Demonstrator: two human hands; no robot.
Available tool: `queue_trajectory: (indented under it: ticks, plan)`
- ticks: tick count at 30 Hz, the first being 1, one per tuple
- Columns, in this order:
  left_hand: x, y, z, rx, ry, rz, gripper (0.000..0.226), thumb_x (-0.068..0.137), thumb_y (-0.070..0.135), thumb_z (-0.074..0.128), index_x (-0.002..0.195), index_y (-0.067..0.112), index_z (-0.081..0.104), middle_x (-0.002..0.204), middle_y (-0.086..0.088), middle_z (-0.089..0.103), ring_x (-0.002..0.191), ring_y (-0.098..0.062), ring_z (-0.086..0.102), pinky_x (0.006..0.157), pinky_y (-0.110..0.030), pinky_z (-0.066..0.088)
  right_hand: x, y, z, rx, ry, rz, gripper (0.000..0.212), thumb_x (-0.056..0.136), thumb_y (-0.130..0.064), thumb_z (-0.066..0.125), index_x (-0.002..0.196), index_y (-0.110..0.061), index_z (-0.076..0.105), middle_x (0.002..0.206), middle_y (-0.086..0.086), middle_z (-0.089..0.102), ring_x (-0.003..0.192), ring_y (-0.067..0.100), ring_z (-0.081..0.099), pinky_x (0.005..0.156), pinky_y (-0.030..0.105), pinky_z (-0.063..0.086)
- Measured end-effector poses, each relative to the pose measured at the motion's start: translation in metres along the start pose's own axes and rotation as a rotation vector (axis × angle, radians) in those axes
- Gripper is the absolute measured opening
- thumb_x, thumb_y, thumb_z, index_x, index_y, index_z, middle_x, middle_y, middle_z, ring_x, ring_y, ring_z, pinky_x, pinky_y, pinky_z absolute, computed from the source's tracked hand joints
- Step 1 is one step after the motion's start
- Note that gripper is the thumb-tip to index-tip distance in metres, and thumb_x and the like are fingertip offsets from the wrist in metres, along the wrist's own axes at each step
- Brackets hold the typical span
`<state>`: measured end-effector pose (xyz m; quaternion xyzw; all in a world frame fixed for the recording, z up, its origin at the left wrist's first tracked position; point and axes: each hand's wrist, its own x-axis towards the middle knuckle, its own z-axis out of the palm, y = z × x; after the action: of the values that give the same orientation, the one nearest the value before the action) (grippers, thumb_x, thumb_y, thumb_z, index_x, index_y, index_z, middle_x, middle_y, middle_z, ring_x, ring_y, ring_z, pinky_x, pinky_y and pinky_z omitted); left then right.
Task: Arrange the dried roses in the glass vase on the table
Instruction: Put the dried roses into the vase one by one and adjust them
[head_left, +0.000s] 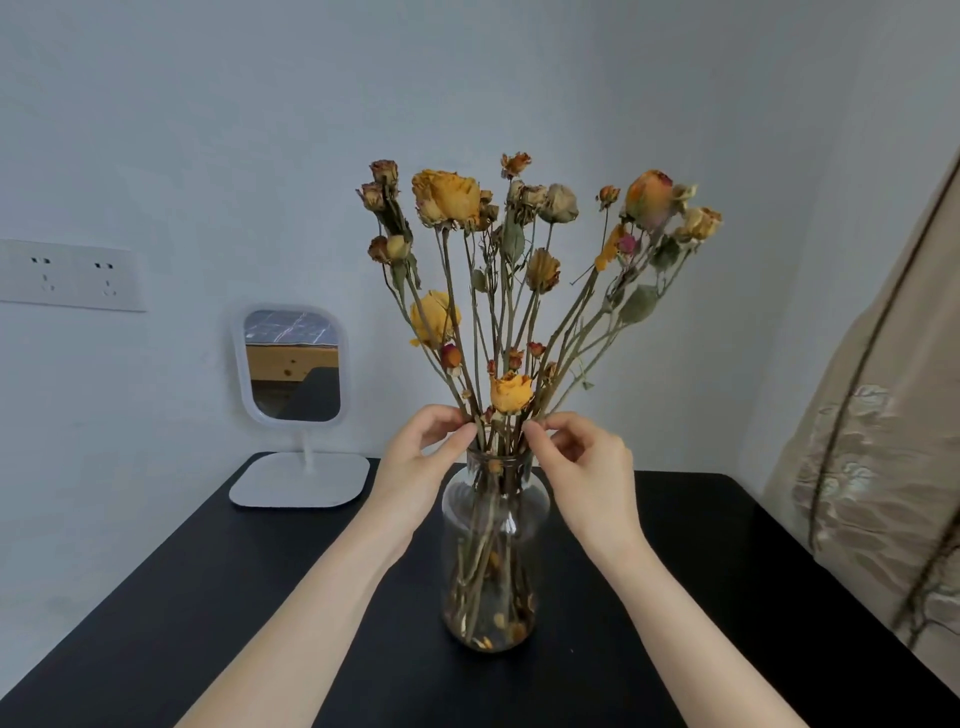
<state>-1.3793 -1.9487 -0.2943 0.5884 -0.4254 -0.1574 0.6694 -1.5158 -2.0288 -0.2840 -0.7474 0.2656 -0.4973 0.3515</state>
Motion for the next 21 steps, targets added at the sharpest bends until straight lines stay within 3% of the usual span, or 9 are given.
queue_trajectory:
  ticks: [13, 21]
  plan:
    - [-0.001, 0.003, 0.004, 0.05, 0.004, -0.013, 0.005, 0.09, 0.023, 0.057, 0.091, 0.026, 0.061, 0.099, 0.009, 0.065, 0.104, -0.009, 0.057, 0.093, -0.029, 0.044, -0.001, -0.001, -0.001, -0.03, -0.053, 0.025, 0.007, 0.086, -0.029, 0.063, 0.087, -0.022, 0.065, 0.062, -0.005, 0.06, 0.053, 0.003, 0.054, 0.051, 0.007, 0.042]
    - [-0.004, 0.013, 0.003, -0.097, 0.02, 0.042, 0.019, 0.088, 0.02, 0.06, 0.106, 0.024, 0.063, 0.109, 0.006, 0.066, 0.108, -0.008, 0.056, 0.092, -0.026, 0.042, -0.004, -0.006, -0.002, 0.073, -0.047, -0.024, 0.007, 0.085, -0.03, 0.063, 0.09, -0.025, 0.064, 0.058, -0.005, 0.058, 0.054, 0.002, 0.054, 0.052, 0.01, 0.043]
